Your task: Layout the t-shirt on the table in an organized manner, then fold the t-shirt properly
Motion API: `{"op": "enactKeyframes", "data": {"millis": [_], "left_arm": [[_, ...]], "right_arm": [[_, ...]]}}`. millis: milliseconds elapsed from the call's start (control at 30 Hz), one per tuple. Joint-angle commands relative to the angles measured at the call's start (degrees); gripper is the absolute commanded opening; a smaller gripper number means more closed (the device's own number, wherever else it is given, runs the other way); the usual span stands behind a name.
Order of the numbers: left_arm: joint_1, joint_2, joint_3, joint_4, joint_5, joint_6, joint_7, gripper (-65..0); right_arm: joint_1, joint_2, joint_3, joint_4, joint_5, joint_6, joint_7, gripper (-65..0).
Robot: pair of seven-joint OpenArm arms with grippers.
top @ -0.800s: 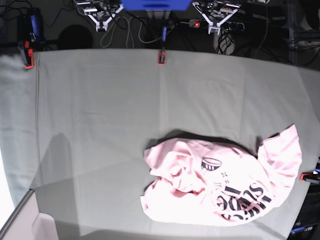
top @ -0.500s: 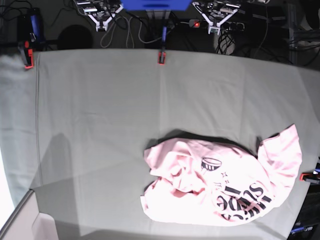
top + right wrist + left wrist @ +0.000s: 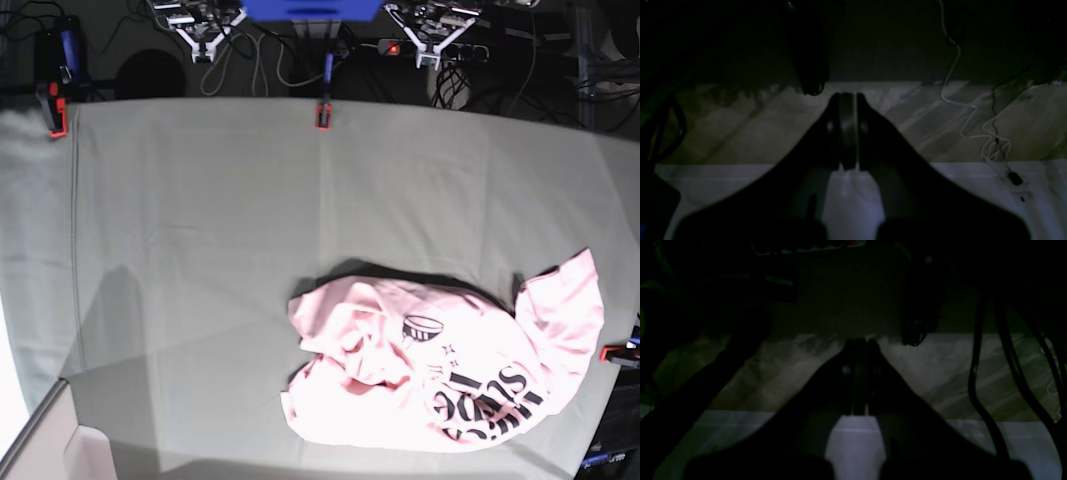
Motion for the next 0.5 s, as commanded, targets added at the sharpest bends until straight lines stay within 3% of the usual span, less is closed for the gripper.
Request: {"op": "enactKeyframes", "data": {"millis": [0, 467], "left_arm": [[0.02, -0.11, 0.02, -0.05, 0.12, 0.58, 0.12, -65.0], [-0.07, -0.11, 0.02, -0.05, 0.12, 0.58, 0.12, -65.0]], "right_arm": [[-0.1, 0.22, -0.03, 0.17, 0.19, 1.04, -0.04, -65.0], [0.25, 0.22, -0.03, 0.52, 0.19, 1.04, -0.13, -65.0]]}}
